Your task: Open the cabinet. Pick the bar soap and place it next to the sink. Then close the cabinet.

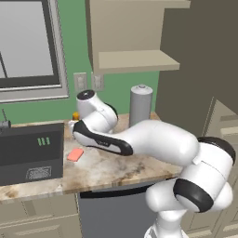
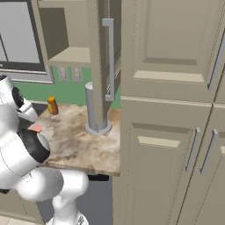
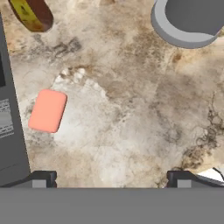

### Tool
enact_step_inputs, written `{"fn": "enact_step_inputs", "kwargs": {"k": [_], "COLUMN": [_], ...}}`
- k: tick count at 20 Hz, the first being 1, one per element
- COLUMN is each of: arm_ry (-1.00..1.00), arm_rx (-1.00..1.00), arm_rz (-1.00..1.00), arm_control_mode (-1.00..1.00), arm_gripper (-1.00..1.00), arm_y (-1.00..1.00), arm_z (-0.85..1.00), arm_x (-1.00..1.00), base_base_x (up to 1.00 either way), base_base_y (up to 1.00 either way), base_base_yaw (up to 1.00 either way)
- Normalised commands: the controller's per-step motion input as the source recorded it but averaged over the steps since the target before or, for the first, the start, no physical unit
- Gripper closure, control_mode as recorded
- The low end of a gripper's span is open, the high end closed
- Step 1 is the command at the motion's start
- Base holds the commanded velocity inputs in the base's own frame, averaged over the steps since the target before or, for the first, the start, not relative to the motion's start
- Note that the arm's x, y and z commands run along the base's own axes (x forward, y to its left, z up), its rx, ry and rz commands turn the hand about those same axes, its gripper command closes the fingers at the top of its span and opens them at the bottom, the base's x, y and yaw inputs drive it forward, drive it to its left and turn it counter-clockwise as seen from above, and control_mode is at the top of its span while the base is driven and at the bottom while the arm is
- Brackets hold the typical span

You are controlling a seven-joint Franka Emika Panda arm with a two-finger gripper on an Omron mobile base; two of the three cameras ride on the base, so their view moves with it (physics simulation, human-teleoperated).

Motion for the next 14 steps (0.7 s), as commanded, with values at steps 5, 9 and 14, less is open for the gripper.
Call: {"fn": "enact_step_inputs", "kwargs": {"k": [5, 9, 14], "arm_ry": [-0.04, -0.01, 0.00], "arm_rx": [0.01, 0.06, 0.05], "arm_rz": [0.07, 0.03, 0.04], "arm_control_mode": [-1.00, -1.00, -1.00], "arm_gripper": [-1.00, -1.00, -1.00], "arm_y": [-0.25, -0.23, -0.24], "arm_z": [0.45, 0.47, 0.47], "arm_x": [-0.26, -0.23, -0.25], "base_base_x": [0.00, 0.00, 0.00], "base_base_y": [0.00, 0.00, 0.00], "base_base_yaw": [0.00, 0.00, 0.00]}}
